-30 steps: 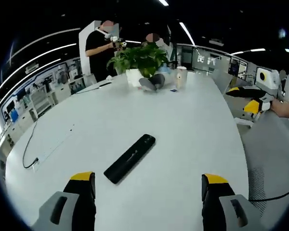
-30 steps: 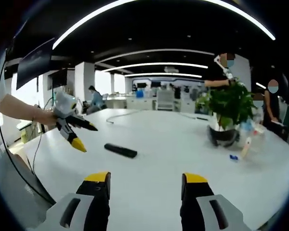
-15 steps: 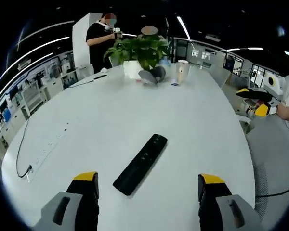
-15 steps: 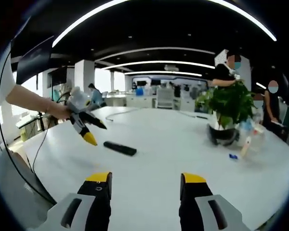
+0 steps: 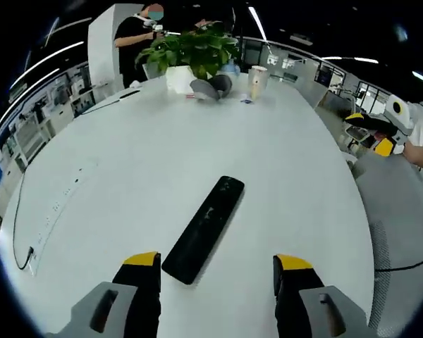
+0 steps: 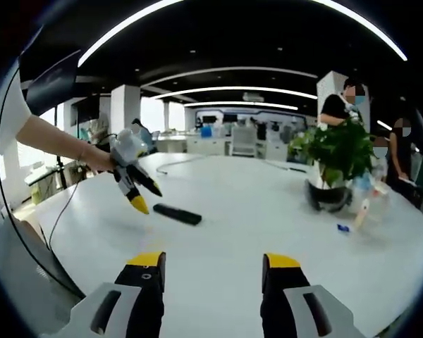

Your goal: Press the specified remote control buttons in sequence, fully releasing each button before pressing the next.

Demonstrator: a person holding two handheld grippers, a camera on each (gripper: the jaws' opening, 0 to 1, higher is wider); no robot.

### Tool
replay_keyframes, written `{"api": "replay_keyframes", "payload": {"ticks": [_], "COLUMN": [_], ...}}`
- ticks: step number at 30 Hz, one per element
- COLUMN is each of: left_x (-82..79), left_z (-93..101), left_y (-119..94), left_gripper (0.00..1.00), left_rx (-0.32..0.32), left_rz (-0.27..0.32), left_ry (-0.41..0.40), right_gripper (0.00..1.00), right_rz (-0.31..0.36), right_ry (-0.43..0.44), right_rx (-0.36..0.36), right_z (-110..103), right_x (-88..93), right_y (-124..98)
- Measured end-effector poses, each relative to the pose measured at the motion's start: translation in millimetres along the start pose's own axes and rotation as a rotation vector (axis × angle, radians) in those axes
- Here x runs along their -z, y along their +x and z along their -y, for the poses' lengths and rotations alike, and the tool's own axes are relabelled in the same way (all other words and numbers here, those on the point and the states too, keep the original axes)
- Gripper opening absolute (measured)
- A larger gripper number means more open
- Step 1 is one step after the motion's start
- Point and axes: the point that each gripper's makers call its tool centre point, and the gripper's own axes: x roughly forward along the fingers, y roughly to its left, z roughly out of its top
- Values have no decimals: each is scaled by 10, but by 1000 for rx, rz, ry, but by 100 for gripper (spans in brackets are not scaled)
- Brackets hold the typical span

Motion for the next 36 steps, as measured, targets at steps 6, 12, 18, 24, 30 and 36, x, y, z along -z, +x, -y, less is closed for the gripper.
{"api": "replay_keyframes", "payload": {"ticks": [6,12,18,24,30,36], "left_x": [41,55,72,91,91,66], "left_z": [-101,-148,-191,-182,-192,-195], "left_y": [30,73,162,233,276,286], "left_gripper": [57,55,54,50,47,43], "left_rx": [10,12,3,5,11,21], "left_rz": [-44,-98,-155,-188,-197,-204], "left_ry": [35,70,130,182,195,217], "right_gripper": [50,48,47,46,45,44], "right_rz": [-7,-15,-23,-28,-31,-29], "right_ry": [1,-5,-6,-6,-10,-11], "right_rx": [0,-8,-8,-8,-6,-3], "right_z": [8,-6,-1,-4,-7,1], "right_x": [15,30,46,54,57,56], "right_y": [-1,-8,-15,-18,-22,-25]}}
